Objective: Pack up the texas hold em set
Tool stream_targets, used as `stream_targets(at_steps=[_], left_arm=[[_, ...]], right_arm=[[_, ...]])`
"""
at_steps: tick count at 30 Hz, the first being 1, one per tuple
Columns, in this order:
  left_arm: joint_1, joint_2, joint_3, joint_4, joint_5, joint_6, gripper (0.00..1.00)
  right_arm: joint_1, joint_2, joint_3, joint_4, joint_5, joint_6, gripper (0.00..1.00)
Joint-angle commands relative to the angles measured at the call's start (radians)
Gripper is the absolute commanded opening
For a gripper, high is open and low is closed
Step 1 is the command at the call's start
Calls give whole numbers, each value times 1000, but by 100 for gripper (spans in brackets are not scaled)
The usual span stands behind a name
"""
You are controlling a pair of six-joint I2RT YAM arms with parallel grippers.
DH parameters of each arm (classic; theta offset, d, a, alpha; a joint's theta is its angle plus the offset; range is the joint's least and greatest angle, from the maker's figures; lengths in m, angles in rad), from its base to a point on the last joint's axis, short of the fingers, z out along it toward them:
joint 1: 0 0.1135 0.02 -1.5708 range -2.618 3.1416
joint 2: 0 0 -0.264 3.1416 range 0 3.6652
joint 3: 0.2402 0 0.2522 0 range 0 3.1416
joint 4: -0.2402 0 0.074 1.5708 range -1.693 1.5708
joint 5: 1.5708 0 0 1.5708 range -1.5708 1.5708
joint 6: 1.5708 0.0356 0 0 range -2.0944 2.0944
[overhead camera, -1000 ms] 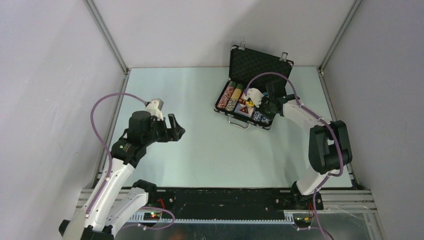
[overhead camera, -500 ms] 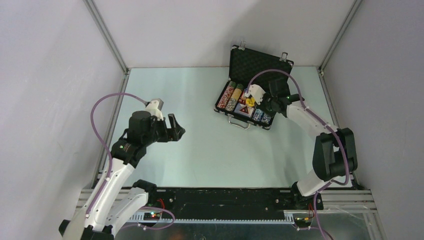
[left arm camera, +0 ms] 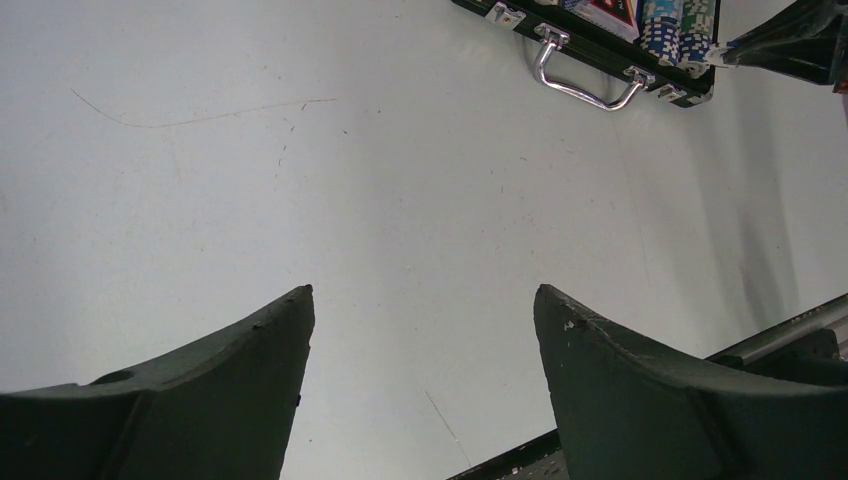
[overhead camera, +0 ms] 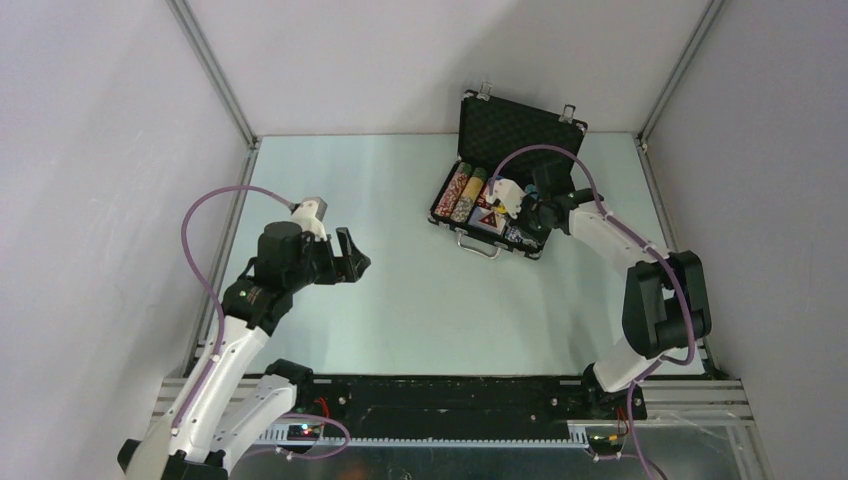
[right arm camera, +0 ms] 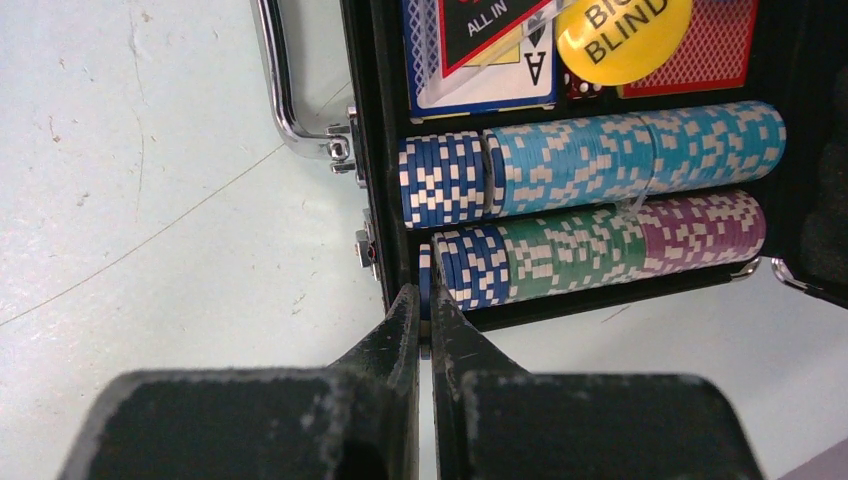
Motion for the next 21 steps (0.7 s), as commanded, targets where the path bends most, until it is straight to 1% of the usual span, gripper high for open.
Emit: stream_targets(at_steps=[1, 5, 21], left_arm=[[7, -1, 6, 14, 2, 23, 86], [7, 0, 6, 13, 3, 22, 86], [7, 2, 6, 14, 1, 23, 86]], right_arm=[[-1, 18, 20, 6, 13, 12, 0], [-6, 39, 18, -9, 16, 3, 0], [-10, 68, 4, 24, 89, -22, 0]])
